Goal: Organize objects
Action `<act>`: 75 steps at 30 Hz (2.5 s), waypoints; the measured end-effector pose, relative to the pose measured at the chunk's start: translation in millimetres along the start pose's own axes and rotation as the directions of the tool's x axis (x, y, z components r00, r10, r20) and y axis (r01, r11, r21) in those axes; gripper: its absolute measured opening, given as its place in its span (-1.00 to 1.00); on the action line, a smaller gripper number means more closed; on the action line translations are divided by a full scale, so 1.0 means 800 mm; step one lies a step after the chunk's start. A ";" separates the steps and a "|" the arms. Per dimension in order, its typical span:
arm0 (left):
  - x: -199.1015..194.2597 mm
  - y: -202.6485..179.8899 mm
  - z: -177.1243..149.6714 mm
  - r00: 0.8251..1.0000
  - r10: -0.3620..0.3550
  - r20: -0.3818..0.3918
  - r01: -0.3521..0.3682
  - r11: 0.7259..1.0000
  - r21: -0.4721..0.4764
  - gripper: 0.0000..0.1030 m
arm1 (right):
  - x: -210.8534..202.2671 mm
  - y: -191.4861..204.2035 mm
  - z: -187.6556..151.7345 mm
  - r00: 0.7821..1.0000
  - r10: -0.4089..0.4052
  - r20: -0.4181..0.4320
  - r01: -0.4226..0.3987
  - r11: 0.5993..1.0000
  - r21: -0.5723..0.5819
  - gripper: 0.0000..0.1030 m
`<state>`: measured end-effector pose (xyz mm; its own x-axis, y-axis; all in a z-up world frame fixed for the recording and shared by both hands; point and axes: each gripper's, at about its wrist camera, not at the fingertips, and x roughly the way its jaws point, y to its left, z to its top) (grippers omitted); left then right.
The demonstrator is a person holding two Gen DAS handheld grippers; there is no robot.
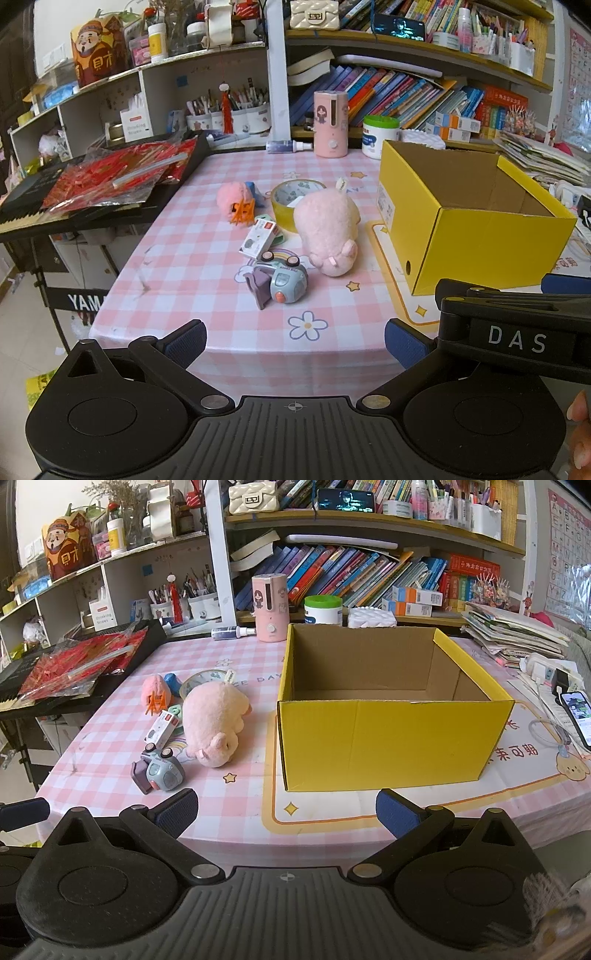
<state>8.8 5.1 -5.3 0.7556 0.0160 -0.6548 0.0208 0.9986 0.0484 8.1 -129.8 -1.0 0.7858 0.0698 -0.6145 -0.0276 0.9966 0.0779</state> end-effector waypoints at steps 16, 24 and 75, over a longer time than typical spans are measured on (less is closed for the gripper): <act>0.006 0.001 -0.001 1.000 -0.007 -0.010 0.007 1.000 0.004 1.00 | 0.005 -0.001 0.001 1.000 -0.020 -0.011 0.020 1.000 0.001 1.00; 0.006 0.003 -0.001 1.000 -0.009 -0.008 0.009 1.000 0.008 1.00 | 0.006 0.001 0.000 1.000 -0.019 -0.011 0.019 1.000 0.005 1.00; 0.158 0.051 0.041 0.993 -0.031 -0.113 0.027 0.999 -0.037 0.42 | 0.166 0.095 0.104 0.983 0.162 -0.086 -0.178 0.959 -0.222 0.43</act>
<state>126.6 46.0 -61.7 0.6762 -0.0095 -0.7367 0.0169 0.9999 0.0026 161.6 -48.3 -11.4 0.7151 0.2341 -0.6587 -0.3034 0.9528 0.0092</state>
